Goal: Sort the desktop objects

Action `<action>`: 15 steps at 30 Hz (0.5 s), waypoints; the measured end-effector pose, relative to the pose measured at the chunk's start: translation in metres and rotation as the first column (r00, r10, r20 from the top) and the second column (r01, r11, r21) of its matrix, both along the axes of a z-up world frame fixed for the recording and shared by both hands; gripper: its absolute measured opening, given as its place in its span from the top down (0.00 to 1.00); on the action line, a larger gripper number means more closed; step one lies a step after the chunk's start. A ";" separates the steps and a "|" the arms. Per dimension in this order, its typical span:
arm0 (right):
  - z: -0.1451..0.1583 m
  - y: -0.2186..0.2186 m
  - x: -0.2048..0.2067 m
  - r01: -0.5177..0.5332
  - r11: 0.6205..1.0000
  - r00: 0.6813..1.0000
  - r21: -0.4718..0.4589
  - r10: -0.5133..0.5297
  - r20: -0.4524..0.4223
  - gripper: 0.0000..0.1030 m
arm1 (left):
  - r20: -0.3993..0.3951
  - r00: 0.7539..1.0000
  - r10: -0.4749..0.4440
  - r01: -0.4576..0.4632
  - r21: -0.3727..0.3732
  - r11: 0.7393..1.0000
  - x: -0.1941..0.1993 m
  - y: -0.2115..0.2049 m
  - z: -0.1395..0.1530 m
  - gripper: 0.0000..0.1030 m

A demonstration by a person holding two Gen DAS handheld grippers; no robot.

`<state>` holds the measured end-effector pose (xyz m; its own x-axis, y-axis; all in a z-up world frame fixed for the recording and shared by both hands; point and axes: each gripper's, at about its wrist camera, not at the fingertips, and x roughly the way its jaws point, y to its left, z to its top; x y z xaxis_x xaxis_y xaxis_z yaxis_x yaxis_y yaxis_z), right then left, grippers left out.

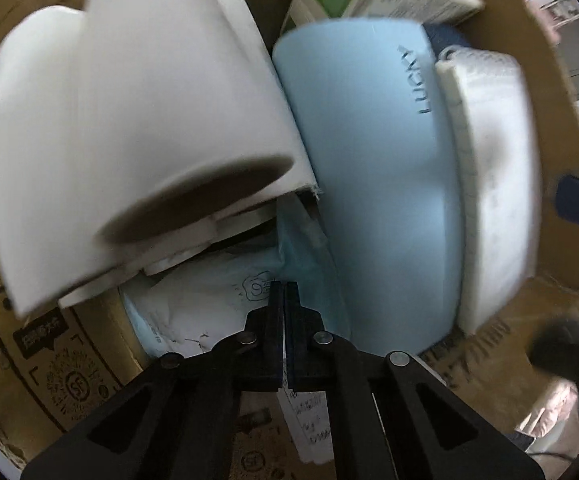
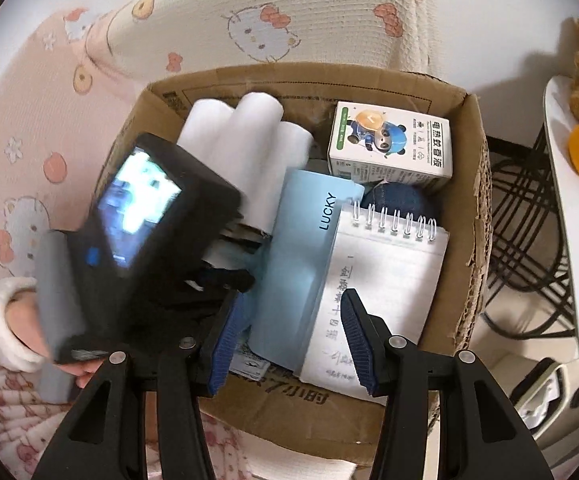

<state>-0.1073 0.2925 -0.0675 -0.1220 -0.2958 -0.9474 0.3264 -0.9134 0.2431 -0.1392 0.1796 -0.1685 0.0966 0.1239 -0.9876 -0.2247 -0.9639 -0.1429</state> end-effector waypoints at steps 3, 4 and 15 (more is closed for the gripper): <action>-0.001 0.007 0.001 0.024 0.999 1.000 -0.030 -0.024 -0.017 0.54 | 0.038 0.999 -0.013 0.014 -0.025 1.000 -0.004 0.005 -0.009 0.98; -0.001 0.008 0.001 0.020 0.999 1.000 -0.033 -0.021 -0.019 0.54 | 0.048 0.999 -0.016 0.017 -0.026 1.000 -0.005 0.005 -0.010 0.98; 0.011 0.016 0.013 0.042 0.999 0.998 0.032 -0.040 -0.041 0.54 | -0.130 0.986 -0.105 0.096 -0.073 0.993 0.033 -0.002 0.042 0.70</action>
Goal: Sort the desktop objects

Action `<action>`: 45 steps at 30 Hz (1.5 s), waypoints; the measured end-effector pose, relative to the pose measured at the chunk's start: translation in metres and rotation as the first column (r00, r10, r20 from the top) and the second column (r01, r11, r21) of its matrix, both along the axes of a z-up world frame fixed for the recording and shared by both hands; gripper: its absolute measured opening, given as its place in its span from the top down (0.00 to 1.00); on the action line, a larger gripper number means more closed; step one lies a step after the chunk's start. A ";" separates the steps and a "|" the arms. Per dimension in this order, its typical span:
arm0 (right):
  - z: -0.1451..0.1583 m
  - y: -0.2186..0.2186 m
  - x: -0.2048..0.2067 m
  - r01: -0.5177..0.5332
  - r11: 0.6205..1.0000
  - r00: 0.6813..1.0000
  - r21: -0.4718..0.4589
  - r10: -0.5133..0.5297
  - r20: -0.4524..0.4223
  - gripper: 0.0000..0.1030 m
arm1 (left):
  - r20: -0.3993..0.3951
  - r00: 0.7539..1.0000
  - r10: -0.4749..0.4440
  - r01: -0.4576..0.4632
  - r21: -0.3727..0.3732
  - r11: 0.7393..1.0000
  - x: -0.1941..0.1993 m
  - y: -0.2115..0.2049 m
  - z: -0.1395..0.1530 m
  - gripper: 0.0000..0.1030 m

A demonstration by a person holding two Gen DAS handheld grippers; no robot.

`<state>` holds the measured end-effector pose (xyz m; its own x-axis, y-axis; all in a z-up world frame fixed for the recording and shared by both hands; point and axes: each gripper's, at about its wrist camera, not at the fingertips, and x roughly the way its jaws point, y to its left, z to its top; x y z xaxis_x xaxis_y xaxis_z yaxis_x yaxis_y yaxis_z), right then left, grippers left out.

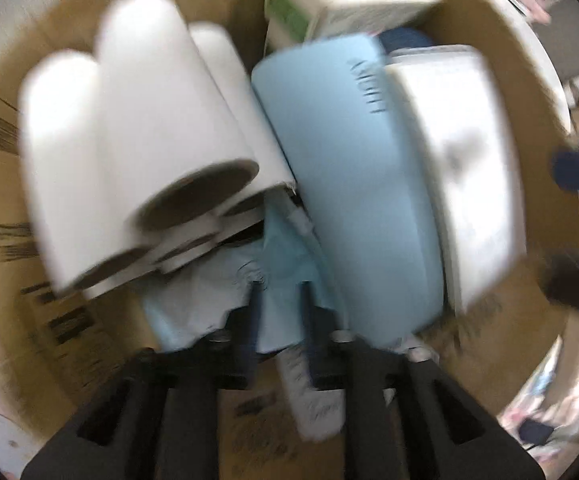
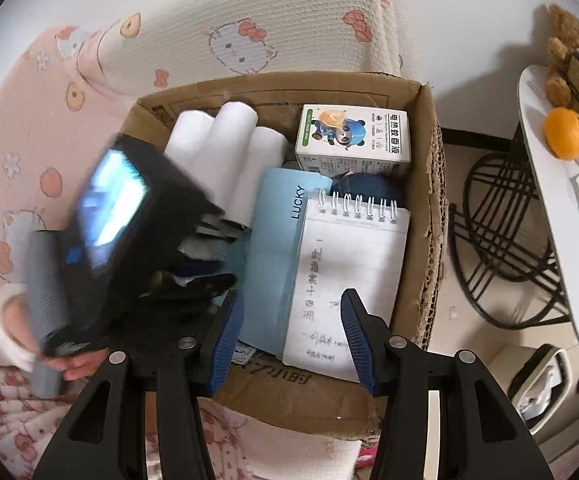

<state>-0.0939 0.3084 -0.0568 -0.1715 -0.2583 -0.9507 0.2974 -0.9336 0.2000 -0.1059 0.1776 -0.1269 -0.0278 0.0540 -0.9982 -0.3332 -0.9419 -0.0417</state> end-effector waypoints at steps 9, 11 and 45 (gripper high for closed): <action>-0.008 -0.041 0.007 -0.118 0.993 0.992 0.023 0.117 0.039 0.54 | -0.217 0.975 0.051 -0.026 0.116 0.993 0.035 -0.059 0.075 0.70; -0.014 -0.055 0.007 -0.145 0.989 0.988 0.015 0.144 0.057 0.54 | -0.236 0.966 0.109 -0.072 0.162 0.984 0.044 -0.082 0.084 0.84; -0.051 -0.116 0.009 -0.193 0.972 0.981 0.130 0.190 0.036 0.69 | -0.334 0.892 0.305 -0.179 0.358 0.916 0.035 -0.134 0.081 0.93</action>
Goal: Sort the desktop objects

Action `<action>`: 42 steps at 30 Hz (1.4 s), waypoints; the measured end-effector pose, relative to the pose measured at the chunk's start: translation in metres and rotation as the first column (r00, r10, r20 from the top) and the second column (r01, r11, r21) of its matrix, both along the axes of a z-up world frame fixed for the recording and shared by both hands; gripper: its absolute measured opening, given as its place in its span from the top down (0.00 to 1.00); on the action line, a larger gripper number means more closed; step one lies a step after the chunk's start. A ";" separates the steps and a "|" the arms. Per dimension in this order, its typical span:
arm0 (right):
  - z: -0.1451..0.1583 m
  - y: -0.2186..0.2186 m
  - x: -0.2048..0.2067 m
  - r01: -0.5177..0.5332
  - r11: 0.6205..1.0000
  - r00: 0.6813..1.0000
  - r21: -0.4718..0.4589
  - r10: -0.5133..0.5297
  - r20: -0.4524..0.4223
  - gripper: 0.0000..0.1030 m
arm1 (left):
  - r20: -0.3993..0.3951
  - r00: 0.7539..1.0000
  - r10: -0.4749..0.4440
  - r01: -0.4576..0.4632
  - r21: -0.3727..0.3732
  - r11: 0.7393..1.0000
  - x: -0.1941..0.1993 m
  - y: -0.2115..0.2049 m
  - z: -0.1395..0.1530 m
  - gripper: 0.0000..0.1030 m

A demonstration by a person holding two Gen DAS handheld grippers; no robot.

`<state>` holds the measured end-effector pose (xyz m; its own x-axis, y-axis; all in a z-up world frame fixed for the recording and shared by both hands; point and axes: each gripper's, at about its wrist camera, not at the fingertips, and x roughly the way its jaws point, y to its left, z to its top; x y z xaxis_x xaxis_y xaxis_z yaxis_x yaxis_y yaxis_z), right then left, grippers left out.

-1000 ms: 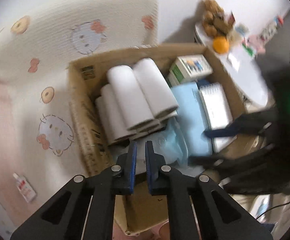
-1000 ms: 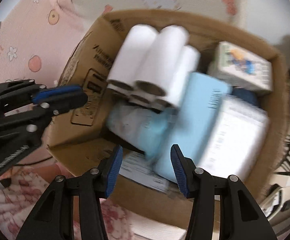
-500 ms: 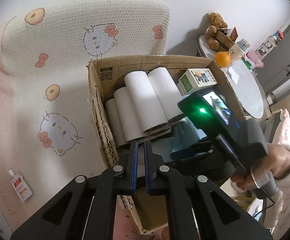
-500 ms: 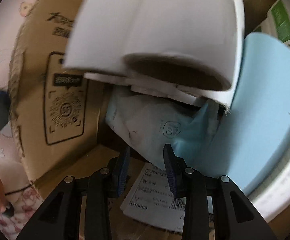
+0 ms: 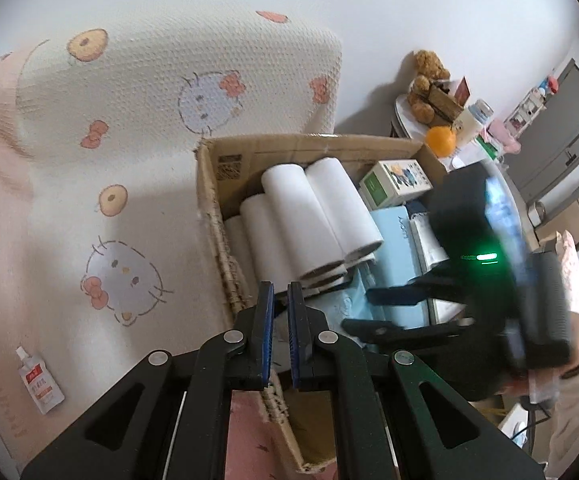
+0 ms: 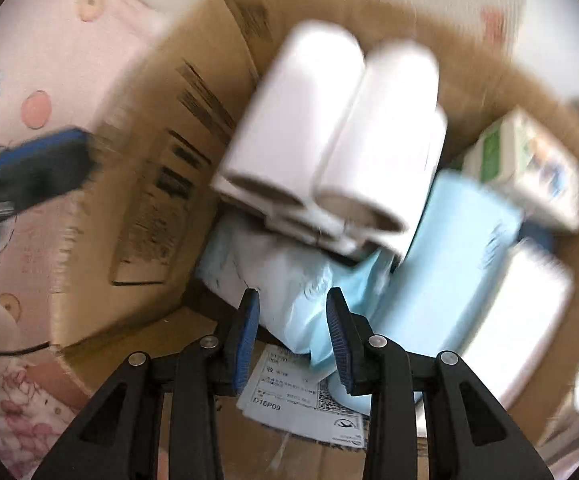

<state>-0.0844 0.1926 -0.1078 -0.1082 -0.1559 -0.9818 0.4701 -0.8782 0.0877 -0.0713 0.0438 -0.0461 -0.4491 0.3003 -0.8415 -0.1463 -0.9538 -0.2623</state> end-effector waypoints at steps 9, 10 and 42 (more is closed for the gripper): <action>0.050 -0.037 0.019 -0.099 0.994 0.983 -0.041 0.091 -0.157 0.69 | -0.027 0.998 0.062 -0.060 0.055 0.997 0.008 -0.032 0.000 0.93; 0.053 -0.047 0.019 -0.116 0.992 0.981 -0.050 0.106 -0.165 0.69 | -0.033 0.997 0.075 -0.073 0.063 0.995 0.009 -0.037 0.000 0.93; 0.052 -0.215 0.079 -0.432 0.821 0.878 -0.375 0.288 -0.382 0.69 | -0.205 0.727 0.656 -0.643 0.133 0.754 0.163 -0.247 -0.043 0.93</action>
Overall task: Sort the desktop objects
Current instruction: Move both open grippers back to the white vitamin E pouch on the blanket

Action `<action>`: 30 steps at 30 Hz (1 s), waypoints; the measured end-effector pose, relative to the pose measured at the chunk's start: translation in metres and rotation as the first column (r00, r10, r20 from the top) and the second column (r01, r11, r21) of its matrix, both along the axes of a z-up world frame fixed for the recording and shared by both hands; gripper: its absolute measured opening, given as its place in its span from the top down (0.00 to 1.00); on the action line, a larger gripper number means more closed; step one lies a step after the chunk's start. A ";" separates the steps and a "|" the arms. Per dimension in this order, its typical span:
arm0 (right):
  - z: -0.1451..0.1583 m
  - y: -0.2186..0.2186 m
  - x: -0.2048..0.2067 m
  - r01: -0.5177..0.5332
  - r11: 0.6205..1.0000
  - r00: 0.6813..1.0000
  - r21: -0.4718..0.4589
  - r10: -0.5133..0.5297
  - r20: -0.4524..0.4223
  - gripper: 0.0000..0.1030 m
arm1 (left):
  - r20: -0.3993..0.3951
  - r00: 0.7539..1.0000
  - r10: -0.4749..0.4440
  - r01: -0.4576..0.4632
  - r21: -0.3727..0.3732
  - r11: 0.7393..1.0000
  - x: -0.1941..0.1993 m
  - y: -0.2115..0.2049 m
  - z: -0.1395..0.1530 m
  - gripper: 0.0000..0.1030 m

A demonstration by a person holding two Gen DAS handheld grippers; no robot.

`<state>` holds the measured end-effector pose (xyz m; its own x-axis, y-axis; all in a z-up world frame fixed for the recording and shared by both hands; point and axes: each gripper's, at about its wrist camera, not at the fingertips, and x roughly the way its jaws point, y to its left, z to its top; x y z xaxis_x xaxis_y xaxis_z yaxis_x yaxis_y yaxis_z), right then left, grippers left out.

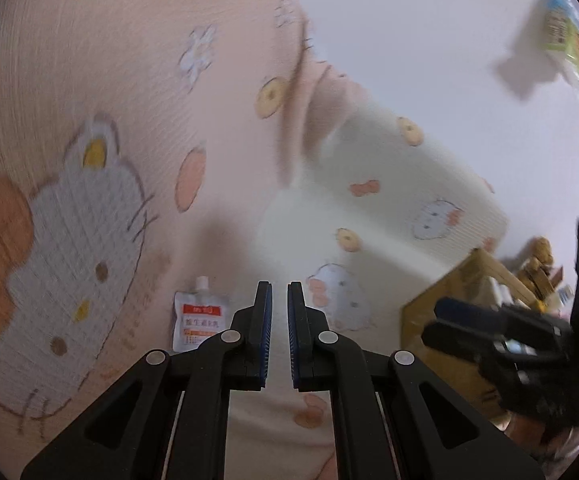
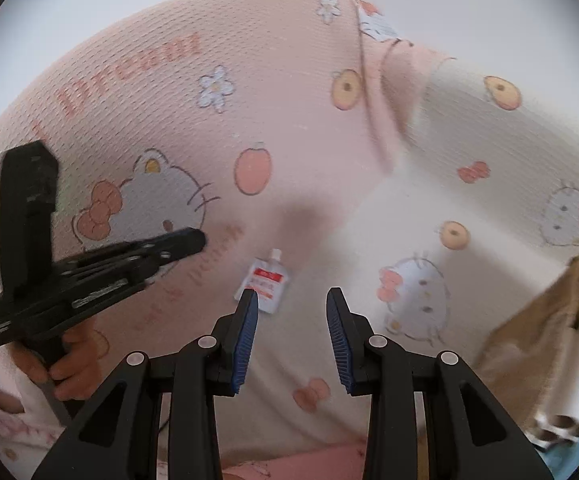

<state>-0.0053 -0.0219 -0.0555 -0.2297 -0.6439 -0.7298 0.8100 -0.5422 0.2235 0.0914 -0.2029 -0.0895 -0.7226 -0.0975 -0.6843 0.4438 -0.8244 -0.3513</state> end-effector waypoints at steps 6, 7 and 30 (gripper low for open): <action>-0.038 -0.012 -0.010 -0.017 0.998 0.989 -0.055 0.025 0.149 0.69 | 0.023 1.000 -0.014 0.014 0.020 1.000 -0.012 -0.003 -0.037 0.60; -0.044 -0.015 -0.012 -0.009 0.999 0.990 -0.046 0.015 0.139 0.69 | 0.047 0.999 -0.006 0.005 0.012 1.000 -0.015 -0.004 -0.043 0.60; -0.168 -0.061 -0.045 0.051 0.998 0.988 -0.035 -0.045 0.148 0.69 | 0.258 0.945 0.203 -0.232 0.089 0.969 -0.020 -0.050 -0.140 0.60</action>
<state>-0.0507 -0.0834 -0.2239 -0.1532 -0.6633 -0.7325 0.7403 -0.5681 0.3595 0.0717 -0.2532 -0.2291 -0.5015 -0.1427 -0.8533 0.6919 -0.6583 -0.2966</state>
